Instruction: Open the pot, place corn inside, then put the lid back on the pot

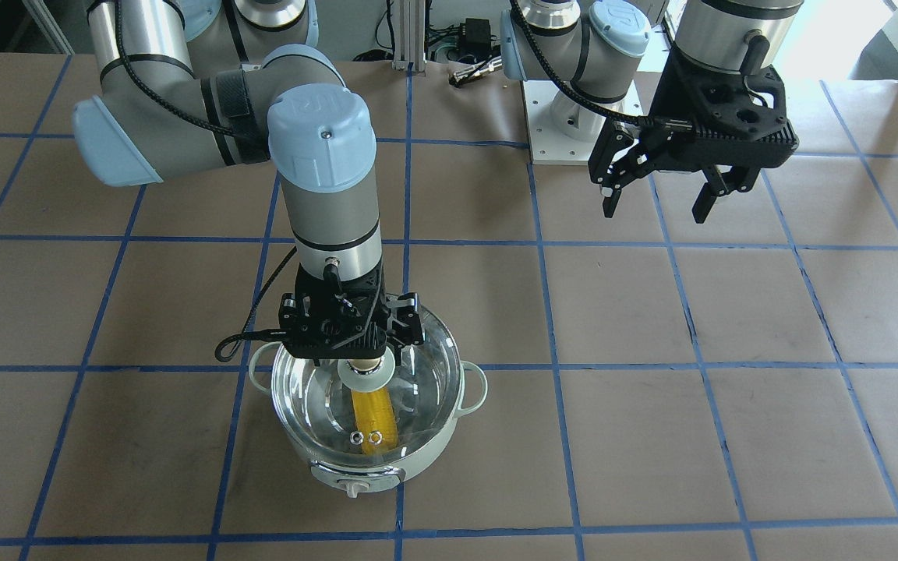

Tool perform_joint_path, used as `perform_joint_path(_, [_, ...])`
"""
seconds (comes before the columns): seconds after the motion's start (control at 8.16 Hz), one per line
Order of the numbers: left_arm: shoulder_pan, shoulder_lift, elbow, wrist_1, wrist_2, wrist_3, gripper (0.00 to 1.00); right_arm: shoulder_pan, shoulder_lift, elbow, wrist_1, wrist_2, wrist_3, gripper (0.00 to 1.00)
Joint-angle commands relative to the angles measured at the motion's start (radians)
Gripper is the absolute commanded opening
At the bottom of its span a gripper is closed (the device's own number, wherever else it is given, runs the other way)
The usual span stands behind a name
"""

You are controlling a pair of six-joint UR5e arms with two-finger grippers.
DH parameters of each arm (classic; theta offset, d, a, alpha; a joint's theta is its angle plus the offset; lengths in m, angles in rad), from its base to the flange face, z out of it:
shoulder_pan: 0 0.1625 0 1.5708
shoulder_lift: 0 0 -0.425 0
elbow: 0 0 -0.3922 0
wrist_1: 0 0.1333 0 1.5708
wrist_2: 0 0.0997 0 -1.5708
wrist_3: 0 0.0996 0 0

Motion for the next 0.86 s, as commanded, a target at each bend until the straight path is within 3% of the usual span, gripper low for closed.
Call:
perform_joint_path(0.0, [0.000,0.009,-0.013,-0.028,0.008,0.009,1.00,-0.034,-0.084,-0.001,0.056,-0.011,-0.009,1.00])
perform_joint_path(0.25, [0.000,0.008,0.004,-0.016,-0.002,0.007,1.00,-0.160,-0.223,0.001,0.282,0.004,-0.097,1.00])
perform_joint_path(0.49, [0.000,0.011,-0.001,-0.022,-0.002,0.007,1.00,-0.214,-0.368,0.004,0.488,-0.012,-0.188,1.00])
perform_joint_path(0.74, [0.000,0.009,-0.001,-0.022,-0.004,0.004,1.00,-0.212,-0.437,0.008,0.589,-0.002,-0.240,1.00])
